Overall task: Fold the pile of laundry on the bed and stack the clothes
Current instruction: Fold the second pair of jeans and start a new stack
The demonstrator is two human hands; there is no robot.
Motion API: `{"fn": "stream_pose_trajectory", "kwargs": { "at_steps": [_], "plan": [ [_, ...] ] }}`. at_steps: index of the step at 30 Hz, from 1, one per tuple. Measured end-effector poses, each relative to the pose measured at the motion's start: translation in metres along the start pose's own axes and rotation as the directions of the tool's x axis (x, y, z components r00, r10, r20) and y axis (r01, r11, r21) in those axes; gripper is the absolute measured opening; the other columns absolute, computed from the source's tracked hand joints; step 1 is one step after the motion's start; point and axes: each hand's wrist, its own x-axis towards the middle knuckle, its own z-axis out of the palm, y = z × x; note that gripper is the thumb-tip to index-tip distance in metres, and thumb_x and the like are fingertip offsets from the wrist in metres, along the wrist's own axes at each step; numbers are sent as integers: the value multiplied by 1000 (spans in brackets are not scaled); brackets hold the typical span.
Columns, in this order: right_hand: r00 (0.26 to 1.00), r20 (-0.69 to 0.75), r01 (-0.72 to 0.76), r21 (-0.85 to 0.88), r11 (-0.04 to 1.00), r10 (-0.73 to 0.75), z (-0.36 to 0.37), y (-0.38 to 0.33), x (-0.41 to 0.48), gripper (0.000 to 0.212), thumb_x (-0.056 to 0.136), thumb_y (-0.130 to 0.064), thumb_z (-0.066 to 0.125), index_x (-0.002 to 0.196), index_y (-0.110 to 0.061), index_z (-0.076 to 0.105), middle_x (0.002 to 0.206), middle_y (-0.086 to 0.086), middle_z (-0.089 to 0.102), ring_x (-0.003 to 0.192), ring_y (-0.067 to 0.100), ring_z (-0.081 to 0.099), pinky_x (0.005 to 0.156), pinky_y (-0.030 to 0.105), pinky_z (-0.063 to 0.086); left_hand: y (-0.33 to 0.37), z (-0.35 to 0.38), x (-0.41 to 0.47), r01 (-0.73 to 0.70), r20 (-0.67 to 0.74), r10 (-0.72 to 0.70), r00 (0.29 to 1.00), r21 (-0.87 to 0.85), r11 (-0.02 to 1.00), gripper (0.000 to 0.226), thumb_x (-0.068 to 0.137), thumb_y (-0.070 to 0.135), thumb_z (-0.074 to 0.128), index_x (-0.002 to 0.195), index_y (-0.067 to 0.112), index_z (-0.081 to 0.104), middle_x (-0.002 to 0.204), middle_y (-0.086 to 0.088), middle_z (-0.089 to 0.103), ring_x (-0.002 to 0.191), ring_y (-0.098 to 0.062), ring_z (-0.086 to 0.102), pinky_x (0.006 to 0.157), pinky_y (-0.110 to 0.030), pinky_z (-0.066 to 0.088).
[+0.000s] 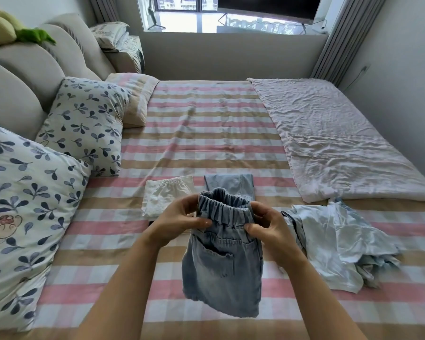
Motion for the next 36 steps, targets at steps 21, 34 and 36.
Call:
{"fn": "stream_pose_trajectory", "kwargs": {
  "at_steps": [21,34,36],
  "plan": [
    [927,-32,292,-566,771,-374,-73,-12,133,45,75,5,63,118,-9,61,103,-4,64,93,11,59,79,1,41,43,17,101,-59,-429,93,899,91,994,29,69,-14,70,93,0,67,77,5,70,72,-7,67,64,-20,55],
    [998,-2,50,-574,818,-63,-82,120,105,44,80,6,60,120,-13,61,106,-5,65,99,12,60,84,16,45,-99,26,107,169,-380,-94,920,169,971,21,77,-4,68,96,3,66,93,-13,68,82,-20,63,73,-29,56],
    [999,0,-38,-598,800,48,-79,155,95,40,81,0,62,119,-13,60,107,-2,66,97,11,58,77,8,39,-140,29,104,250,-370,-170,913,179,952,18,80,0,67,98,1,65,97,-17,68,88,-27,63,81,-40,53]
  ]
}}
